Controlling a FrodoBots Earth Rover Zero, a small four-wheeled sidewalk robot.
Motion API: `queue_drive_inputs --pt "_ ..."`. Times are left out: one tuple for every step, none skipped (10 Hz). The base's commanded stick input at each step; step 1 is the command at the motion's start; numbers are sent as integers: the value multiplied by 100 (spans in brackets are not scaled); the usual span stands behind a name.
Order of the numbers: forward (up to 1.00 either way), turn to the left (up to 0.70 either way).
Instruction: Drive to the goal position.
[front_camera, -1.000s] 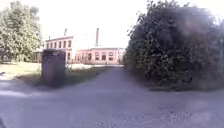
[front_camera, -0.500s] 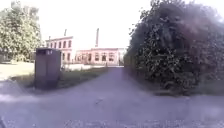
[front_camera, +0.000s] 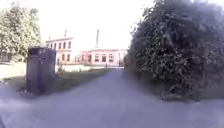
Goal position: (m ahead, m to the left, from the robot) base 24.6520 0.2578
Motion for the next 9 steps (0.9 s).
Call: queue_drive_inputs --pt "60 0" --pt "60 0" --pt "60 0" --pt "60 0" --pt "60 0" --pt "60 0" --pt "60 0" --pt "60 0" --pt "60 0"
